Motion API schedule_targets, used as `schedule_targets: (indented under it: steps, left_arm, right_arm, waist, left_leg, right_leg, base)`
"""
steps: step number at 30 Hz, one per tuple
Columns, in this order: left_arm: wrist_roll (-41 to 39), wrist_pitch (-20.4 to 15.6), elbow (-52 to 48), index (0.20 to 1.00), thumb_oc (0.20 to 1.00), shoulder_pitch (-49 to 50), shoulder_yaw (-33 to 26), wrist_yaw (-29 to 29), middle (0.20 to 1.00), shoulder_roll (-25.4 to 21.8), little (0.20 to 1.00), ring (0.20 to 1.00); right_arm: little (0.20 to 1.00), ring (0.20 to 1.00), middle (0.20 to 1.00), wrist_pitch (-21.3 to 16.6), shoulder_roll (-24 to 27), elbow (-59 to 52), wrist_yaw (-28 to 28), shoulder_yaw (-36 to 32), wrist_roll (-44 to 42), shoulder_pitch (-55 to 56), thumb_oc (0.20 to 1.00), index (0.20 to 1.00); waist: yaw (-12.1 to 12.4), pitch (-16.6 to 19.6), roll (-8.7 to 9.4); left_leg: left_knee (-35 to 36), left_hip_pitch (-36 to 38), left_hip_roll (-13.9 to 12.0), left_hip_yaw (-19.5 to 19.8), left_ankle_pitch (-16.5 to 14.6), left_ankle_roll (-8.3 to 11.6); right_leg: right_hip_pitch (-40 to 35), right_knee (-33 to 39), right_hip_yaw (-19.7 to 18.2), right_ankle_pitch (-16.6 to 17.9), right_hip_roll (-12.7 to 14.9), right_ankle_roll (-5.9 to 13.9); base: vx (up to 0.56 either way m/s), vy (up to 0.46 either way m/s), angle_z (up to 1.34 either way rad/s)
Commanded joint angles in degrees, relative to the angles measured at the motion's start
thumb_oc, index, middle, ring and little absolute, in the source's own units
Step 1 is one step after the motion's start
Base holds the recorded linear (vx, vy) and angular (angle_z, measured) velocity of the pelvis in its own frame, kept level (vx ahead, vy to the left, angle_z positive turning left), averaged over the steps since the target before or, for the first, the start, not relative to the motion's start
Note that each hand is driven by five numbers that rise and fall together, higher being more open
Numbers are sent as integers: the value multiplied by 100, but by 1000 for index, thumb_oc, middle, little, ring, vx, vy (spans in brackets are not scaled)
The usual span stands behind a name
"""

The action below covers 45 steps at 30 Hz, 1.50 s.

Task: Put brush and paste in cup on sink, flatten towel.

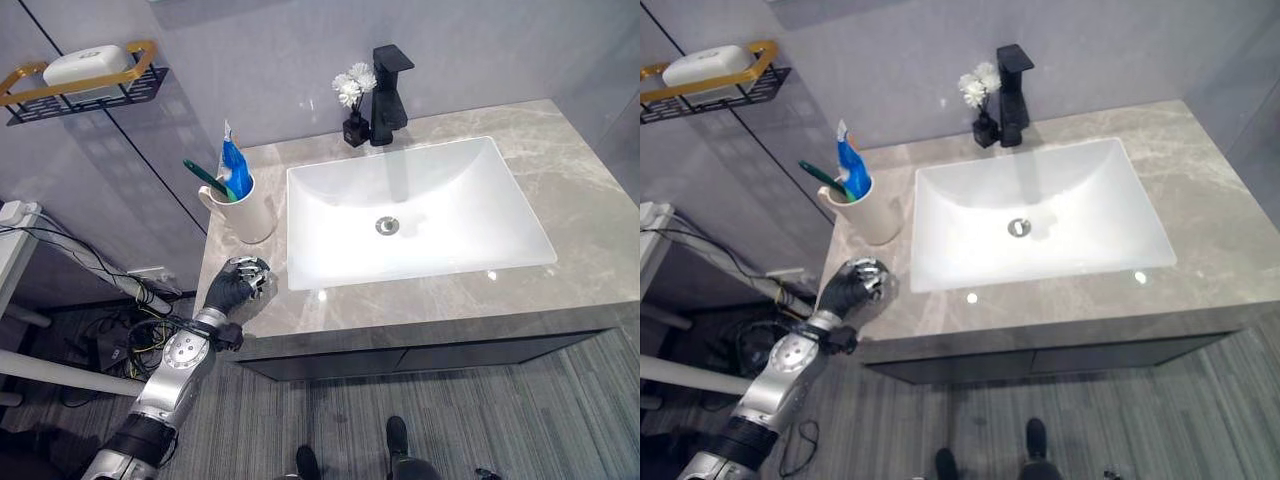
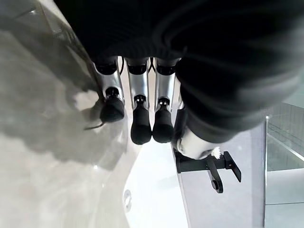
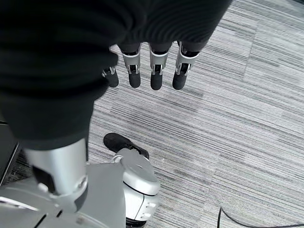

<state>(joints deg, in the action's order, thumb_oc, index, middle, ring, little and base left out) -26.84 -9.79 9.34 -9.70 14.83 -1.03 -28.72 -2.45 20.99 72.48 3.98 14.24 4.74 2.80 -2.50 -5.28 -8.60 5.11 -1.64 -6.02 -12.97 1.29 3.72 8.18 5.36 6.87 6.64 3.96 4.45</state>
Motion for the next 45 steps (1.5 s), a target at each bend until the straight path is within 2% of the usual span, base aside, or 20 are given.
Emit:
schedule_targets:
  steps: [1, 5, 13, 20, 22, 27, 45]
  left_arm:
    - [224, -133, 297, 200, 200, -436, -257, 337, 200, -74, 200, 200]
    - [372, -181, 420, 200, 200, -531, -345, 461, 200, -58, 200, 200]
    - [538, -236, 802, 200, 200, -672, -419, 663, 200, -1, 200, 200]
    - [368, -304, 1113, 200, 200, -910, -408, 804, 200, 82, 200, 200]
    - [314, -321, 1195, 200, 200, -973, -474, 897, 200, 87, 200, 200]
    - [268, -353, 1382, 200, 200, -1172, -451, 975, 200, 87, 200, 200]
    - [-76, -542, 1734, 200, 200, -1892, -586, 1403, 200, -22, 200, 200]
  right_arm:
    - [1000, 1000, 1000, 21, -44, 22, 91, 298, -154, -247, 1000, 1000]
    - [1000, 1000, 1000, 19, -72, -16, 72, 347, -139, -276, 1000, 1000]
    - [1000, 1000, 1000, 1, -60, -170, -24, 524, -142, -354, 1000, 1000]
    - [1000, 1000, 1000, -38, -82, -356, 10, 547, -311, -392, 1000, 1000]
    - [1000, 1000, 1000, -125, -97, -595, 39, 362, -636, -325, 1000, 1000]
    - [1000, 1000, 1000, -123, -146, -566, 25, 468, -535, -233, 1000, 1000]
    - [1000, 1000, 1000, -169, 18, -877, 147, 579, -441, -281, 1000, 1000]
  waist:
    - [-130, -202, 336]
    - [-139, -206, 362]
    - [-136, -271, 534]
    - [-163, -340, 684]
    - [-204, -363, 757]
    - [-233, -382, 857]
    - [-317, -548, 983]
  left_leg:
    - [-11, -103, 76, 152, 398, 93]
    - [-11, -93, 65, 135, 387, 97]
    - [-11, -198, 1, 96, 397, 92]
    - [-11, -287, -38, 81, 414, 90]
    - [-11, -354, -55, 42, 431, 92]
    - [-11, -424, -79, 10, 445, 100]
    - [-11, -403, -101, -271, 393, 108]
  right_leg:
    - [-305, -353, -218, -60, 85, 177]
    - [-304, -361, -226, -83, 76, 175]
    - [-115, -451, -270, -106, 32, 163]
    - [20, -508, -291, -101, -18, 156]
    - [147, -532, -351, -62, -47, 156]
    - [250, -522, -378, -26, -83, 153]
    - [435, -474, -654, 72, -134, 183]
  base:
    - [0, 0, 0]
    - [0, 0, 0]
    - [-9, -3, -3]
    - [0, 0, 0]
    - [-33, 6, -12]
    - [-11, 0, -8]
    - [-1, 8, -9]
